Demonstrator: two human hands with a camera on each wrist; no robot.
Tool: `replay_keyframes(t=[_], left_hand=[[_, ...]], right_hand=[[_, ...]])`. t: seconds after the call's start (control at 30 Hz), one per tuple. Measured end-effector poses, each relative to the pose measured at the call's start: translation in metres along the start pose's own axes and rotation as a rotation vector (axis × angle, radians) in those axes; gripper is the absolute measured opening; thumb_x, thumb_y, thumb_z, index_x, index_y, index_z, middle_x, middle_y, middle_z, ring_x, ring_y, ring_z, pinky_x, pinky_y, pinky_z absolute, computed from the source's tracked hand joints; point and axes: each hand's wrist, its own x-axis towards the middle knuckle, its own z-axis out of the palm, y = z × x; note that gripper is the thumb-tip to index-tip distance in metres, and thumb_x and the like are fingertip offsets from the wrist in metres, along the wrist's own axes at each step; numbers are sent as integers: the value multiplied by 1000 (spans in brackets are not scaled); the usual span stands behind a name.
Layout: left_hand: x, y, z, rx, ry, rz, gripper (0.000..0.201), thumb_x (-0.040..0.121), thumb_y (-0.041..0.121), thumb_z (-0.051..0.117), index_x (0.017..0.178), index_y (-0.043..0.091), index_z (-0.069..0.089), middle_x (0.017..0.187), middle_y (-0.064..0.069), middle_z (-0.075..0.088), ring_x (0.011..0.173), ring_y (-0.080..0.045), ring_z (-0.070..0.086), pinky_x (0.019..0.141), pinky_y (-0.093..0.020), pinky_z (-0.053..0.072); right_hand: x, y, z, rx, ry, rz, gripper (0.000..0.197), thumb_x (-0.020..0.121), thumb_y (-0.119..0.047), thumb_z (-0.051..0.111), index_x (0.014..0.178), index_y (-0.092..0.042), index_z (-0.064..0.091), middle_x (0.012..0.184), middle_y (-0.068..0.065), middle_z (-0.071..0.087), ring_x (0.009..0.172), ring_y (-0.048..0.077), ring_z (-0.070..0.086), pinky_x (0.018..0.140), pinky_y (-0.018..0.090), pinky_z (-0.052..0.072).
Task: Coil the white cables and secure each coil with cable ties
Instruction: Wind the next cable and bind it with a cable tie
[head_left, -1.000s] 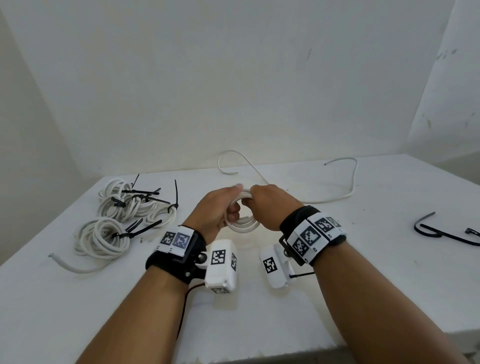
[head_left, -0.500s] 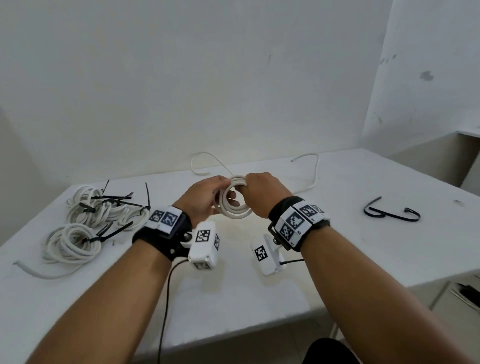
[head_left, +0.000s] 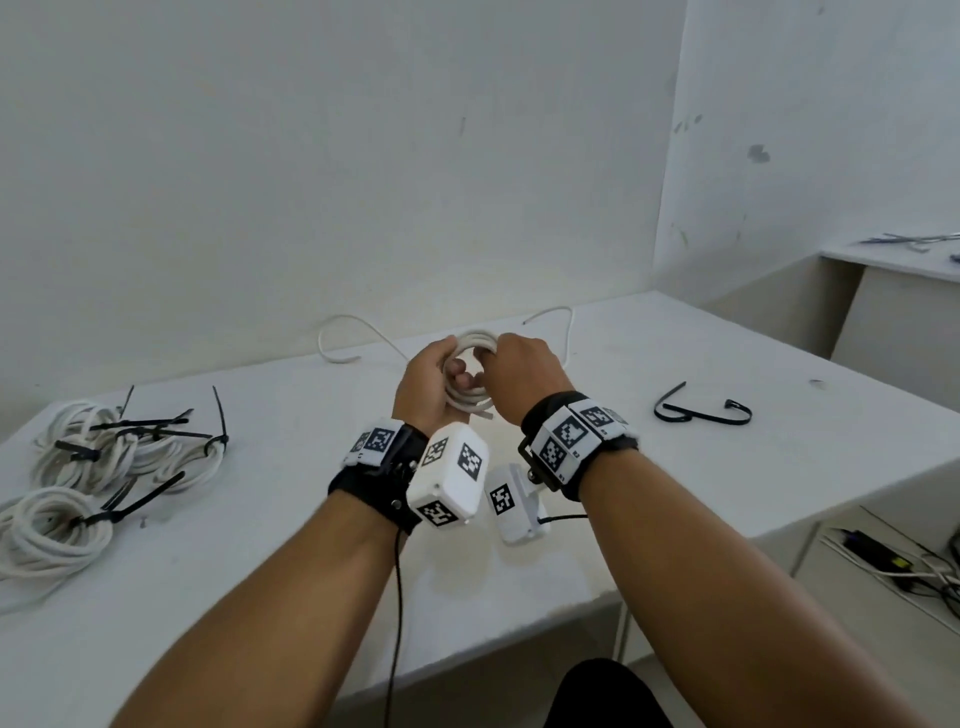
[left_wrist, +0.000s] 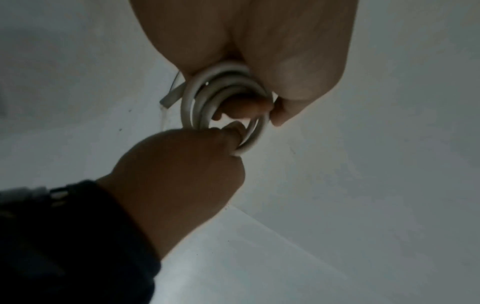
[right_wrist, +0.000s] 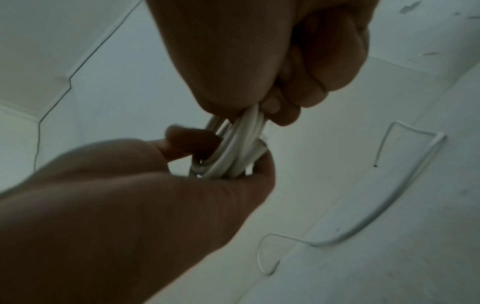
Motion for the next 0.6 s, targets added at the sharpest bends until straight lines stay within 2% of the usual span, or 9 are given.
replay_keyframes(t=[0.07,0.13,0.23,0.3,0.33,0.43,0.53,0.6], left_hand=[[-3,-4,9,-21,76,31,30,91,20,58,66,13,45,45,3,31,33,-12,36,41,-18,36],[1,-7,9,32,121,42,28,86,24,68,69,14,49,47,3,31,34,-14,40,40,-21,39],[12,-10,-1,189,144,40,27,86,26,69,69,15,50,52,2,30,35,-12,41,50,-30,47],[17,-12,-11,244,168,47,25,86,27,68,70,16,53,54,2,32,37,-13,44,52,-33,50],[19,-14,-17,258,182,48,23,86,28,67,72,16,54,54,3,34,37,-13,47,51,-33,51],[22,-18,-29,276,191,4,22,86,27,67,73,16,54,56,1,32,35,-14,45,55,-33,47],[23,-19,-35,323,207,-2,22,86,32,68,80,14,56,55,1,31,37,-15,45,50,-25,43],[21,-19,-34,332,214,20,25,85,37,70,85,13,62,50,3,34,40,-16,46,50,-24,43]], right_hand=[[0,3,1,54,12,2,27,101,-32,43,86,-12,53,88,10,62,82,29,60,68,35,43],[0,7,-2,58,-43,-23,28,102,-33,43,87,-11,51,85,7,60,80,27,59,66,33,43],[1,18,-12,41,-279,-96,34,98,-41,50,81,-12,51,77,1,58,70,19,55,62,29,39],[1,26,-21,84,-424,-103,41,95,-49,54,86,-10,59,80,1,66,65,15,57,60,26,43],[3,33,-25,105,-451,-76,45,94,-53,54,90,-9,63,82,0,69,63,13,59,58,26,44],[18,69,-39,18,-331,80,45,92,-54,58,86,-11,65,82,2,71,61,14,60,56,25,45],[33,113,-54,-289,-162,275,40,86,-47,68,84,-8,59,95,12,68,90,31,64,71,31,48],[36,132,-62,-320,-140,383,38,82,-38,75,76,-9,51,90,12,62,87,32,60,70,32,46]])
